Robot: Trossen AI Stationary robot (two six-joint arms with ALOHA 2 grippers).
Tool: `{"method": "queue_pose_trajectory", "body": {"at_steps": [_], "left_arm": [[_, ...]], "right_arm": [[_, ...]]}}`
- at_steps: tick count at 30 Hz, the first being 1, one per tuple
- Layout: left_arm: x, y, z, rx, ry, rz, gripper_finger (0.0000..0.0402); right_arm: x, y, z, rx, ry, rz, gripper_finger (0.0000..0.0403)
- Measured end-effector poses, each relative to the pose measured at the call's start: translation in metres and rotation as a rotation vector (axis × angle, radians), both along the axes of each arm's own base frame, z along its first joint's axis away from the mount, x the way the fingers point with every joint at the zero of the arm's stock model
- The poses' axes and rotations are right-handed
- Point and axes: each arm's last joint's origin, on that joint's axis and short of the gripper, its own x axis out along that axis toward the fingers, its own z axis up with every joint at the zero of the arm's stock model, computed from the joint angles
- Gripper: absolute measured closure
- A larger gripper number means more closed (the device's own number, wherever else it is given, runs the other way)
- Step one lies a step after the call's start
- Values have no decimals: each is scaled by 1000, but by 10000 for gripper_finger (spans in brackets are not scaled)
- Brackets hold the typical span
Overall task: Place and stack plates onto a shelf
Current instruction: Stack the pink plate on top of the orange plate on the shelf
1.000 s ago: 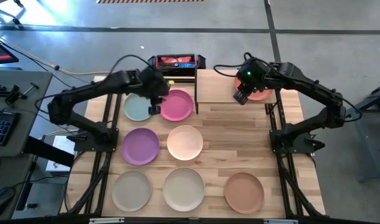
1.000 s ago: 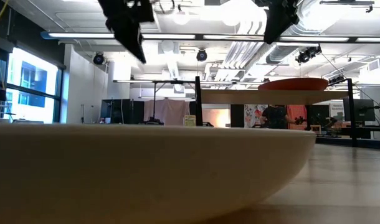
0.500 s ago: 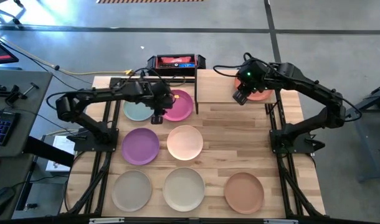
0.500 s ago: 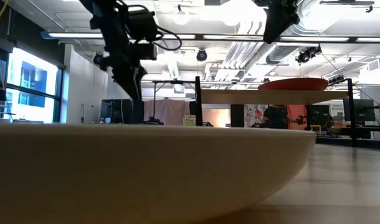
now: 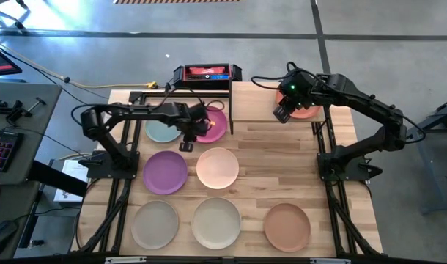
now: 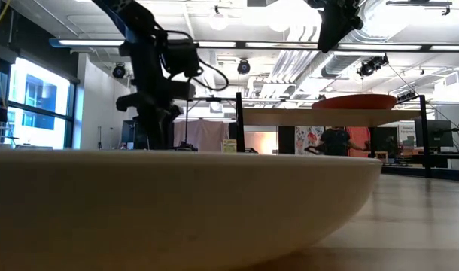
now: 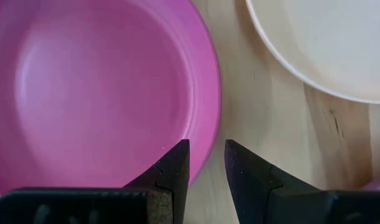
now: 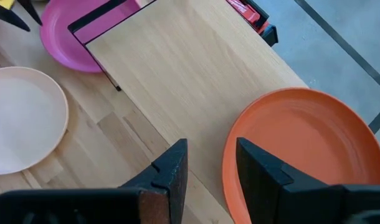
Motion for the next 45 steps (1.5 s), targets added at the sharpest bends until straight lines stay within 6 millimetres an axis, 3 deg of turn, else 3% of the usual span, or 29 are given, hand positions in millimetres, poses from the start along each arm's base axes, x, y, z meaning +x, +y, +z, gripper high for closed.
{"method": "queue_pose_trajectory", "body": {"at_steps": [9,30,45], "left_arm": [[4,0,-15,-19,49,-34,312],[8,-1,-16,17,39,-70,312],[13,2,-36,8,88,-49,312]], "right_arm": [[0,0,0,0,-1,0,289],[0,0,0,-1,-1,0,289],[0,0,0,-1,-1,0,289]]}}
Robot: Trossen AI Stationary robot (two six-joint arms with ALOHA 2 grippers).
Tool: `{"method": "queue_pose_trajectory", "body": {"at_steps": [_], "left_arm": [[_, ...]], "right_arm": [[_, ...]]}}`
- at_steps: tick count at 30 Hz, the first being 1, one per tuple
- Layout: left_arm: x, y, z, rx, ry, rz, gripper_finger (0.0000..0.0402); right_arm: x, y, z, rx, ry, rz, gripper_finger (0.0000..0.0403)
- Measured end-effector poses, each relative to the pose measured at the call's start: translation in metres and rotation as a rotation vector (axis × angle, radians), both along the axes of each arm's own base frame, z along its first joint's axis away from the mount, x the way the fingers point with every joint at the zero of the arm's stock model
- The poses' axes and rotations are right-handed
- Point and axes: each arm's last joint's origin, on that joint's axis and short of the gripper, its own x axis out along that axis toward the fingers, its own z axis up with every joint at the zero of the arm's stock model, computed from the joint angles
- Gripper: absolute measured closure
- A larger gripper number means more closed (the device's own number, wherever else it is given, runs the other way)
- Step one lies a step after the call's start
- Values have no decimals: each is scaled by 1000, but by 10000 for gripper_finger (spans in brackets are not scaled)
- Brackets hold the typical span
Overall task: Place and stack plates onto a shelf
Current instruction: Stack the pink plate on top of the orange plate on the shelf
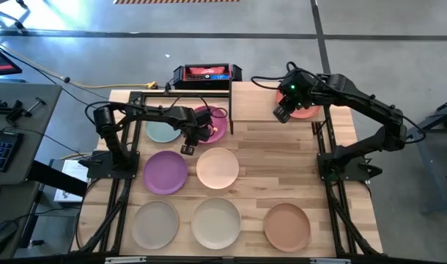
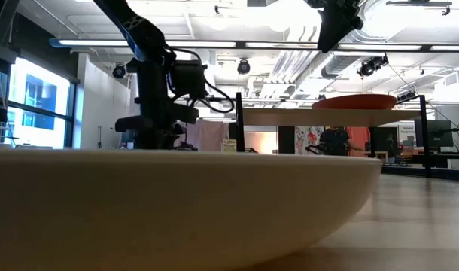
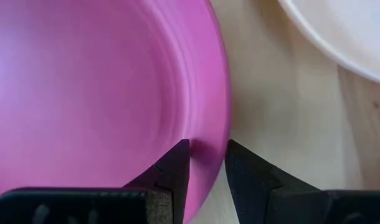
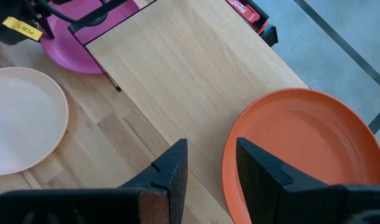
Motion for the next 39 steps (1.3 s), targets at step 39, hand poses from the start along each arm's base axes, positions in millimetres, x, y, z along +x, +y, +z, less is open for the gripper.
{"method": "queue_pose_trajectory", "body": {"at_steps": [39], "left_arm": [[0,-20,28,139,-40,-12,401]], "right_arm": [[0,0,0,1,0,-1,289]]}}
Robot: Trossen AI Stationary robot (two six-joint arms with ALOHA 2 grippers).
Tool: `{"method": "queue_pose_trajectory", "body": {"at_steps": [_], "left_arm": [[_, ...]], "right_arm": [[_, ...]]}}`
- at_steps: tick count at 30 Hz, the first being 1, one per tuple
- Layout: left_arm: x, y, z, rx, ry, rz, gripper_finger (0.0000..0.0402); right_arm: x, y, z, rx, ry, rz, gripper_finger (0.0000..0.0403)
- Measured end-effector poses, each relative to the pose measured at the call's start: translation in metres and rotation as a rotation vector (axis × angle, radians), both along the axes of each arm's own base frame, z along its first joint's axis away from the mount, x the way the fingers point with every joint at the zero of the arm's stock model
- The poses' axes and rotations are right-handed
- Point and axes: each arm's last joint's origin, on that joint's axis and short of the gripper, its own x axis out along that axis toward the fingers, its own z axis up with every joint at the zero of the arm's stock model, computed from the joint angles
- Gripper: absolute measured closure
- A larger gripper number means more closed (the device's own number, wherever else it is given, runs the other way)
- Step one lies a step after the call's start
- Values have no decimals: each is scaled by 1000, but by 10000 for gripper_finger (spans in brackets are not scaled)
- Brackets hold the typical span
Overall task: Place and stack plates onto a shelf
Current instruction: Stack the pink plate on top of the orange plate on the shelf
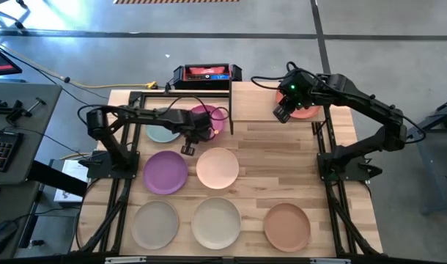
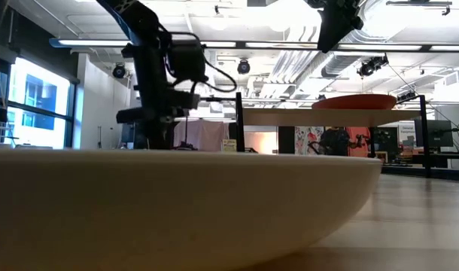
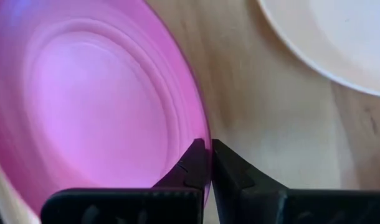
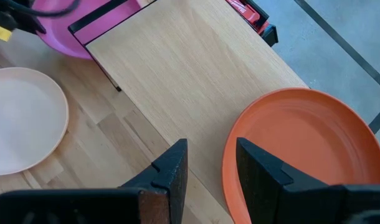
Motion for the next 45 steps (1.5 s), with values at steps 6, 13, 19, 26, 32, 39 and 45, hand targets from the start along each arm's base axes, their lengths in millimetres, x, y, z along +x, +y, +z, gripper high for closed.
{"method": "queue_pose_trajectory", "body": {"at_steps": [6,13,19,26,32,39,45], "left_arm": [[-7,-1,23,51,-63,10,401],[-21,-3,45,131,-77,36,401],[-34,-6,63,214,-79,61,401],[-44,-18,86,293,-149,46,401],[-48,-36,100,348,-179,-75,401],[-46,-59,103,430,-147,-270,401],[-43,-74,103,470,-134,-372,401]], "right_arm": [[0,0,0,7,-8,-15,289],[1,0,1,12,-29,-36,289],[3,-1,2,22,-73,-74,289],[3,-1,2,75,-129,-155,289],[4,0,2,159,-185,-217,289],[6,5,2,244,-235,-270,289],[11,16,1,279,-251,-272,289]]}}
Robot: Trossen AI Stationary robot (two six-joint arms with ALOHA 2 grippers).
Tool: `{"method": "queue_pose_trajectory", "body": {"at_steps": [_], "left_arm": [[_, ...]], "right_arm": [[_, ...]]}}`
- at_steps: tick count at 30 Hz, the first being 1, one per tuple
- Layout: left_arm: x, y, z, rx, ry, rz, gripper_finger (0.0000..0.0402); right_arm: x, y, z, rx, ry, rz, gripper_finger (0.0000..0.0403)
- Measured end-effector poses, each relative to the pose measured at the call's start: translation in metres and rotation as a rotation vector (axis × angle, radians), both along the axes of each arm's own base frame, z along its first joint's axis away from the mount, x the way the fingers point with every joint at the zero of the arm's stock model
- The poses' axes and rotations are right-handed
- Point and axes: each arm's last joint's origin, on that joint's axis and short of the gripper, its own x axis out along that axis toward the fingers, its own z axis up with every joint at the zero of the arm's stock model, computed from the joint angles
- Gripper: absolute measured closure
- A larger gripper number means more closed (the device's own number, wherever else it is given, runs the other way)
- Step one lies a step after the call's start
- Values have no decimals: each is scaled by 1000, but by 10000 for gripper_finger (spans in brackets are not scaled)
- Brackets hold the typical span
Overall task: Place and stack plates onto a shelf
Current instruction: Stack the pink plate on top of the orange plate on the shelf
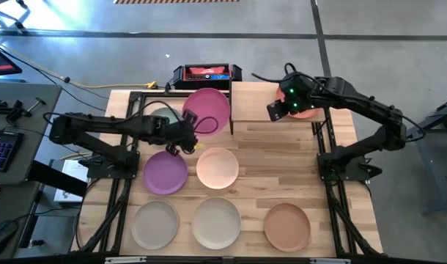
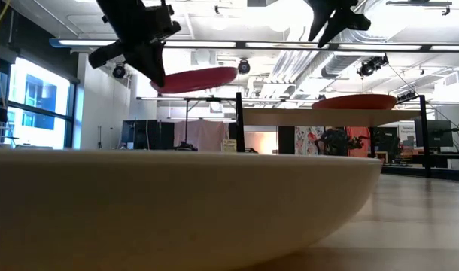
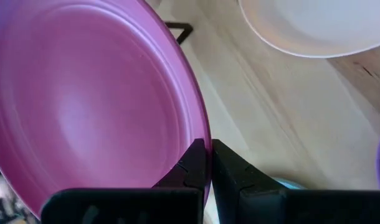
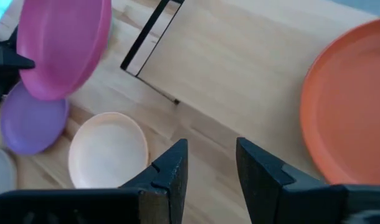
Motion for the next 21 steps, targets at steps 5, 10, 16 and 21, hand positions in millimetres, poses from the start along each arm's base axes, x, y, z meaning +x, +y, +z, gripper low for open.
{"method": "queue_pose_trajectory", "body": {"at_steps": [5,10,16,21], "left_arm": [[1,-12,0,35,30,-91,401],[1,-24,0,70,62,-193,401],[1,-34,0,94,86,-280,401],[0,-40,0,100,90,-313,401]], "right_arm": [[11,10,-5,24,7,5,289],[33,22,-19,56,41,35,289],[65,38,-34,62,28,96,289],[83,50,-39,71,-34,100,289]]}}
